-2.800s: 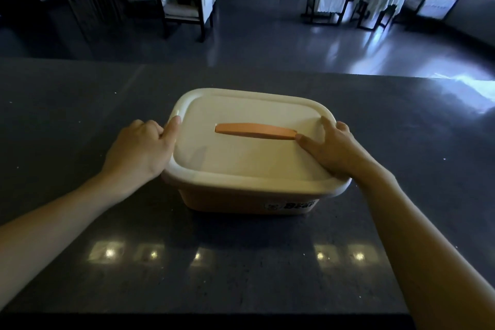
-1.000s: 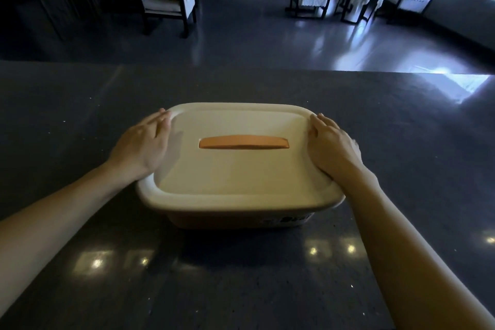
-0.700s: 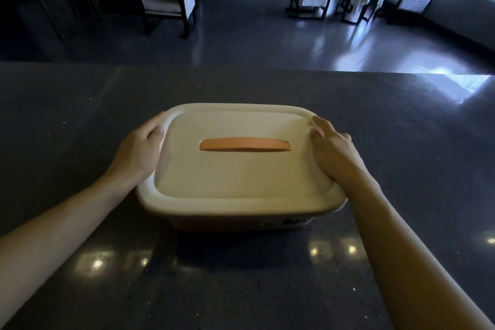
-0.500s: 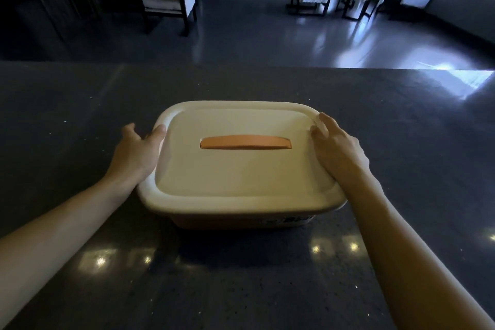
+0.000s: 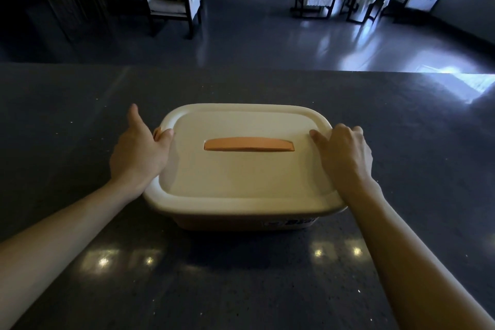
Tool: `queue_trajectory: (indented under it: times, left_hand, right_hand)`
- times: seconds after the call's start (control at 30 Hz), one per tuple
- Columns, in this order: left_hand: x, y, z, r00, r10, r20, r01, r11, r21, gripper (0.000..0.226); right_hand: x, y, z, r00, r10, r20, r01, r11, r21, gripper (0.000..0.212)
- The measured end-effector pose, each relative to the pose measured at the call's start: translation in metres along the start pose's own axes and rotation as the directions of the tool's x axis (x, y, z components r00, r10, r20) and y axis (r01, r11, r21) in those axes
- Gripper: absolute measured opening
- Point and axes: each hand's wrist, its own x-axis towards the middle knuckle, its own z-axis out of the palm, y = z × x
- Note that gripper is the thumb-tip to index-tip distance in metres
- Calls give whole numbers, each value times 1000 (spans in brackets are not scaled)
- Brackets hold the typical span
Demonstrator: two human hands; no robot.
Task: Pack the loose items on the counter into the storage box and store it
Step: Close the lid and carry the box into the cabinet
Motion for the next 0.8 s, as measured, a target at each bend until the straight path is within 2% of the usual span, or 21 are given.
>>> queue_trajectory:
  times: [0.1, 0.2, 0.27, 0.4, 0.57, 0.63, 0.7, 0.73, 0.8]
  left_hand:
    - [-2, 4, -1, 993, 100, -56, -91, 987, 136, 71]
    - [-4, 7, 0, 977, 208, -53, -188, 947, 259, 67]
    - [-8, 9, 0, 978, 204, -37, -186, 942, 280, 71]
    - [-15, 9, 1, 979, 188, 76, -201, 948, 247, 89]
    - [-20, 4, 0, 947, 166, 276, -199, 975, 97, 97]
    - [-21, 3, -2, 929, 206, 307, -254, 960, 122, 96]
    - [-20, 1, -4, 911, 244, 332, -304, 942, 144, 95]
    - [-21, 0, -5, 905, 257, 339, -311, 943, 115, 94]
    - [-23, -3, -7, 906, 270, 327, -266, 962, -56, 90]
  right_hand:
    - [-3, -4, 0, 996, -68, -60, 61, 991, -116, 45]
    - [-4, -7, 1, 986, -130, -100, 109, 976, -191, 42]
    - [-4, -6, 2, 986, -134, -103, 113, 976, -188, 43]
    - [-5, -3, 3, 984, -147, -100, 131, 980, -149, 48]
    - [-5, 5, 2, 990, -112, 89, 114, 993, -20, 84]
    - [-8, 5, 3, 982, -135, 132, 141, 989, -37, 86]
    - [-9, 3, 5, 983, -142, 116, 150, 987, -61, 84]
    - [-10, 2, 5, 985, -138, 108, 145, 988, -60, 85]
    - [-9, 3, 4, 984, -131, 122, 136, 990, -38, 88]
